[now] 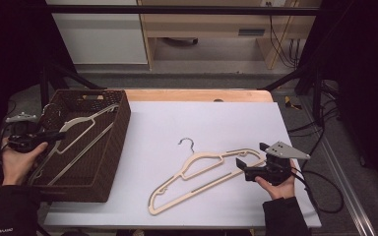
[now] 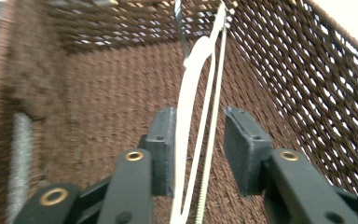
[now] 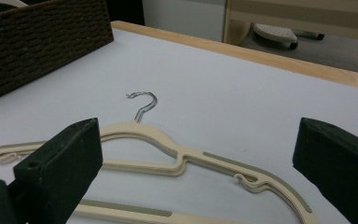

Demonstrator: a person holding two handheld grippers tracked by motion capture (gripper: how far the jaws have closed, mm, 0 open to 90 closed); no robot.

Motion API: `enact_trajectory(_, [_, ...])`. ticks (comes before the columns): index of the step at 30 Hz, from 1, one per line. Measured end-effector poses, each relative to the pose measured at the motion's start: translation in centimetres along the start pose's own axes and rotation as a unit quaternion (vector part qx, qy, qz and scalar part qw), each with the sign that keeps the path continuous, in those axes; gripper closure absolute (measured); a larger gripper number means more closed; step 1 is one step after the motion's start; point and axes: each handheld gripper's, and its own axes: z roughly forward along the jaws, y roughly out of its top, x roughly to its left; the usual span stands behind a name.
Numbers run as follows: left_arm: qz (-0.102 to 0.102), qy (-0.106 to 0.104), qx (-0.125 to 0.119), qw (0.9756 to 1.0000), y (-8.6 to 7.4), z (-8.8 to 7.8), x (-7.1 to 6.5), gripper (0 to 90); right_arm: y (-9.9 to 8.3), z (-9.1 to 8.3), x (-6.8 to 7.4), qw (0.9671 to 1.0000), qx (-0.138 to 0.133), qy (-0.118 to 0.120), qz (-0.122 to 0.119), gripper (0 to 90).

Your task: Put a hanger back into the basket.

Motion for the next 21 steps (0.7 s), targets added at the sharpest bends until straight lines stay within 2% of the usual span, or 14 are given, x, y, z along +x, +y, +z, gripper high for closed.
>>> enact_trajectory(2, [-0.004, -0.003, -0.019, 0.9998, 0.1, -0.8, -0.2, 58.6, 0.0, 0.0, 0.0, 1.0, -0.001, 0.0, -0.001, 1.8])
enact_trajectory(3, [0.004, -0.002, -0.028, 0.9996, 0.2, -1.3, -0.5, 56.5, 0.0, -0.1, -0.1, 1.0, -0.001, 0.001, -0.002, 1.8])
enact_trajectory(6, [0.011, -0.009, -0.05, 0.9987, 0.3, -2.2, -1.3, 50.9, 0.0, -0.2, -0.1, 1.0, -0.003, -0.002, -0.001, 1.8])
enact_trajectory(8, [0.015, -0.022, -0.068, 0.9973, 0.4, -2.7, -2.1, 48.1, 0.0, -0.2, -0.1, 1.0, -0.004, -0.003, 0.0, 1.8])
enact_trajectory(13, [0.026, -0.047, -0.109, 0.9925, 0.4, -3.5, -4.6, 40.7, 0.1, -0.3, -0.1, 1.0, -0.005, -0.002, 0.0, 2.1])
enact_trajectory(16, [0.046, -0.058, -0.123, 0.9896, 0.5, -3.7, -6.1, 36.5, 0.1, -0.4, -0.1, 1.0, -0.008, 0.0, -0.001, 2.1])
enact_trajectory(21, [0.049, -0.079, -0.151, 0.9842, 0.6, -3.8, -8.5, 27.1, 0.1, -0.4, -0.2, 1.0, -0.009, 0.0, 0.002, 2.1])
